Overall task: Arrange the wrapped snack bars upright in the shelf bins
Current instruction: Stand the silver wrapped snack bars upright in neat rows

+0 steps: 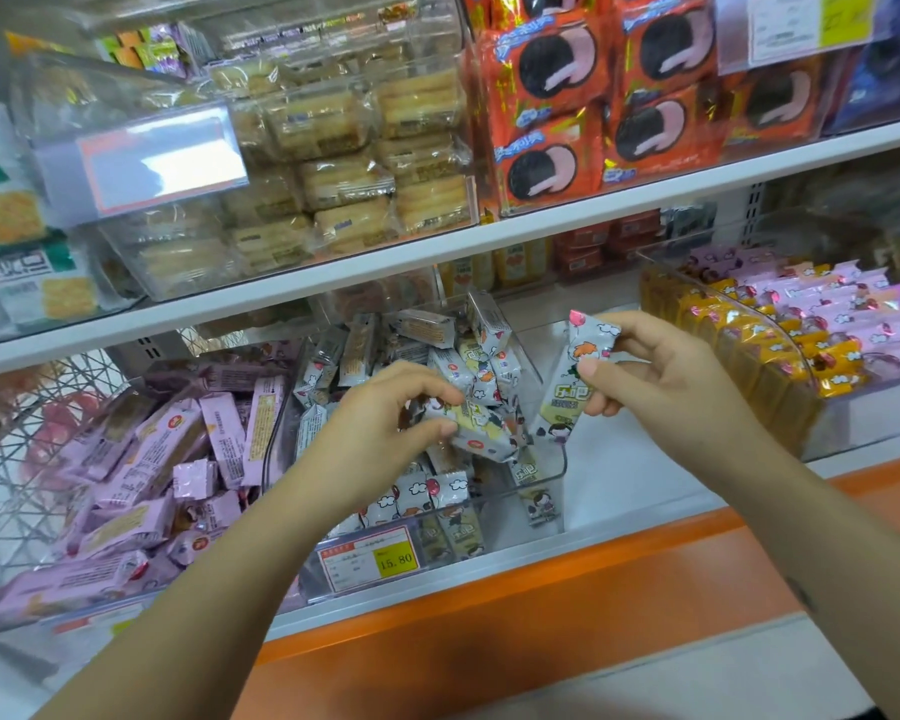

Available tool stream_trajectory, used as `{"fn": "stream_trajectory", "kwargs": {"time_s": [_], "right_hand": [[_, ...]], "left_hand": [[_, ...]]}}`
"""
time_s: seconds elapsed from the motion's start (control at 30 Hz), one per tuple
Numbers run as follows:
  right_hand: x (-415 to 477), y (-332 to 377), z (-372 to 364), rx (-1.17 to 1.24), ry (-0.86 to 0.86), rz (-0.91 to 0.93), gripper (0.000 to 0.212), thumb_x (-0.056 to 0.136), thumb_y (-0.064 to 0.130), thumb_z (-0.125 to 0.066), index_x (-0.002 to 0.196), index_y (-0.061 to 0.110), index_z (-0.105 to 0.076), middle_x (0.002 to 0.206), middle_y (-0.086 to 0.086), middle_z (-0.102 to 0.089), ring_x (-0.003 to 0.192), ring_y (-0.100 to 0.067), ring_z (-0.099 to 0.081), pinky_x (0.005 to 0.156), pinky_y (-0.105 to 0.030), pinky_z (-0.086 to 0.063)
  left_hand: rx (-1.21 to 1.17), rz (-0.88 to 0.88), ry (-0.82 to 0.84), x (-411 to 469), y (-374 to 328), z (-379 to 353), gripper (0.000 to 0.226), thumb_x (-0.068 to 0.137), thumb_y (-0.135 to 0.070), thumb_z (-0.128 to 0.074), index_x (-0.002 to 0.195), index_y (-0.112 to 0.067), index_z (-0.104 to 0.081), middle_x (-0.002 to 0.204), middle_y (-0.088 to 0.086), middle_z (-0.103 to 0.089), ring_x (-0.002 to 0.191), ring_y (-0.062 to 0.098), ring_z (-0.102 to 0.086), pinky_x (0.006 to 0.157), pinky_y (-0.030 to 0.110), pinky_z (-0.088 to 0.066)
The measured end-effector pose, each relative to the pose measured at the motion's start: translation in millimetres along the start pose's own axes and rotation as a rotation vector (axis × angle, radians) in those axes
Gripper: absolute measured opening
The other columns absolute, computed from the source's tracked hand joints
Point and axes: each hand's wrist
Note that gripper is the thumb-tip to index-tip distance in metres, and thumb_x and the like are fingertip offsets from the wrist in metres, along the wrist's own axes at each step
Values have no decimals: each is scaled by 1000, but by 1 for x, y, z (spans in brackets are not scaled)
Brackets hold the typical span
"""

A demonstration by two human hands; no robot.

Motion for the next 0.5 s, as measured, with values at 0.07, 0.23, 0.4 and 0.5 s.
{"fn": "stream_trajectory", "kwargs": {"time_s": [0.07, 0.23, 0.4, 0.5], "right_hand": [[0, 0, 1, 11, -10, 7, 24, 88, 7, -59, 98, 29, -61, 82, 10, -66, 57, -9, -62, 57, -18, -49], [2, 0, 0, 22, -60, -24, 15, 88, 8, -59, 95, 21, -63, 75, 9, -63, 53, -8, -56, 55, -17, -47], [1, -4, -8, 104, -31, -135, 9, 87, 13, -61, 94, 18, -64, 68, 2, -63, 55, -12, -58, 60, -28, -48], [0, -8, -18, 123, 10, -169, 16, 88, 12, -61, 101, 20, -63, 81, 1, -66, 57, -9, -61, 62, -27, -51]], "left_hand": [[13, -5, 25, 2, -3, 1, 16, 84, -23, -67, 95, -33, -63, 106, -19, -53, 65, -20, -48, 65, 10, -35], [-207, 126, -166, 3, -3, -7, 2, 87, -30, -62, 86, -30, -63, 103, -14, -58, 79, 2, -61, 63, 14, -42], [-774, 312, -146, 6, -8, -22, 33, 86, -8, -64, 109, -30, -55, 109, 6, -50, 89, 18, -63, 72, 29, -53], [-652, 268, 51, 5, -21, -30, 48, 86, -6, -64, 127, -25, -48, 109, 0, -58, 78, 7, -66, 65, 20, -51]]}}
Point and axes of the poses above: each hand's wrist, its own x-axis towards the middle knuckle, its own z-axis out of the back of the hand, y = z × x
